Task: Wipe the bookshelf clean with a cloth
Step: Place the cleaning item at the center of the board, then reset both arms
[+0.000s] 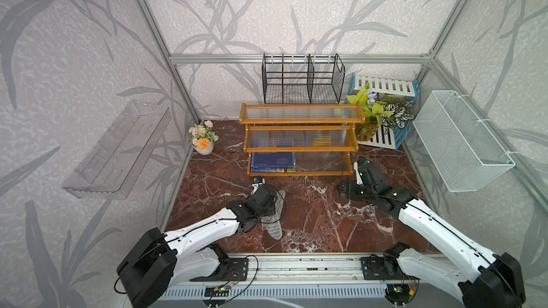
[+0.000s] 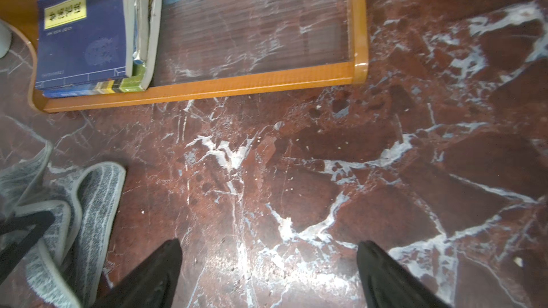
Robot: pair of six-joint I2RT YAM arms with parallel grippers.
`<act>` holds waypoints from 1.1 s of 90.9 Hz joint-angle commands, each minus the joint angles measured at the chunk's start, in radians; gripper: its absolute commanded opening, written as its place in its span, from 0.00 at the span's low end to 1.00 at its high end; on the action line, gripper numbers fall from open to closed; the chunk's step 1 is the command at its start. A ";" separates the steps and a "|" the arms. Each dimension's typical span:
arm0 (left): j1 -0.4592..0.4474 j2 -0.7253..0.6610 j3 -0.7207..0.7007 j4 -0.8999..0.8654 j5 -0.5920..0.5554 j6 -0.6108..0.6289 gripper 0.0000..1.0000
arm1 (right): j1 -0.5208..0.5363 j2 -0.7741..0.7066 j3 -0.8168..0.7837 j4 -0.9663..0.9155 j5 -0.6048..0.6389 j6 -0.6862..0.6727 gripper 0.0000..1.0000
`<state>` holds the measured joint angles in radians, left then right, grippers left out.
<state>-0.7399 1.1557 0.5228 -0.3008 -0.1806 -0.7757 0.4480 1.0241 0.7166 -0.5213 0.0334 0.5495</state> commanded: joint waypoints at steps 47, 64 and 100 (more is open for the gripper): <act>0.486 -0.118 0.072 0.330 -0.212 0.298 1.00 | -0.452 -0.098 -0.155 0.266 0.209 -0.009 0.99; 0.588 0.008 -0.045 0.671 -0.346 0.466 1.00 | -0.456 0.006 -0.202 0.493 0.359 -0.126 0.99; 0.682 0.221 -0.285 1.390 -0.294 0.657 1.00 | -0.484 0.219 -0.363 1.057 0.321 -0.293 0.99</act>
<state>-0.0719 1.3643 0.2813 0.7593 -0.4946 -0.2070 -0.0185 1.2125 0.4164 0.2779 0.3828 0.3214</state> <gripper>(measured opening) 0.999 0.990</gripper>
